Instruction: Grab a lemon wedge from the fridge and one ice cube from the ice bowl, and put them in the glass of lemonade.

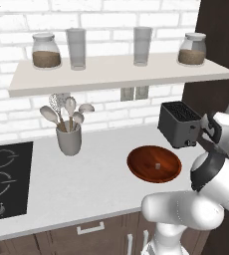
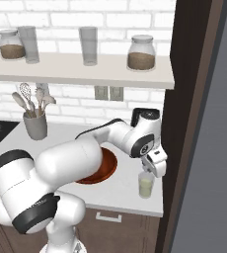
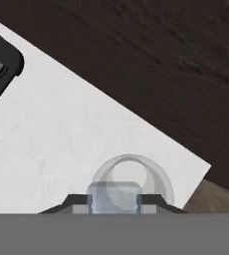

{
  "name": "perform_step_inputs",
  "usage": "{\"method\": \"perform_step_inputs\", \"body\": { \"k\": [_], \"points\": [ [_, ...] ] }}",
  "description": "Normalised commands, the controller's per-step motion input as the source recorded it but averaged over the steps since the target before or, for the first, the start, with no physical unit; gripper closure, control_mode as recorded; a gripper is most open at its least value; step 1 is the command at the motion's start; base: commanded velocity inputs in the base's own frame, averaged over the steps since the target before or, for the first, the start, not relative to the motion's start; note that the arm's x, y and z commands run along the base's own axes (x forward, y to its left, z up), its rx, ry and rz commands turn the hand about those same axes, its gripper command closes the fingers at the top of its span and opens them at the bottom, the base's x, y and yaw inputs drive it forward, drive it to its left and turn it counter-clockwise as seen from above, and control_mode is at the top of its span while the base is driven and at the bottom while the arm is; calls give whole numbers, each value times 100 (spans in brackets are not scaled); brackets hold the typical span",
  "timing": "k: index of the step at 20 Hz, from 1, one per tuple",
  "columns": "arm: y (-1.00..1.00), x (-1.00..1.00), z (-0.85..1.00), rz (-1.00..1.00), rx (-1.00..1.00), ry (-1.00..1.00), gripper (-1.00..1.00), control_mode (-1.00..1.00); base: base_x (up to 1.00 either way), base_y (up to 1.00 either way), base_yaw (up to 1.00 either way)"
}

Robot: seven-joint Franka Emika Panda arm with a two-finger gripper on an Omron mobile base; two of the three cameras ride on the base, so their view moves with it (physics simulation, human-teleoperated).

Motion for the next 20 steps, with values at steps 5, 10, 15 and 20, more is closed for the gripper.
{"method": "perform_step_inputs", "body": {
  "k": [5,10,15,20],
  "points": [
    [-20,-12,-2,-6,5,-15,100,-100,0,0,0],
    [-28,-34,-3,-14,4,-19,100,-100,0,0,0],
    [0,-7,-4,-8,0,-2,100,-100,0,0,0],
    [2,0,-11,-13,-12,0,100,-100,0,0,0]
  ]
}}
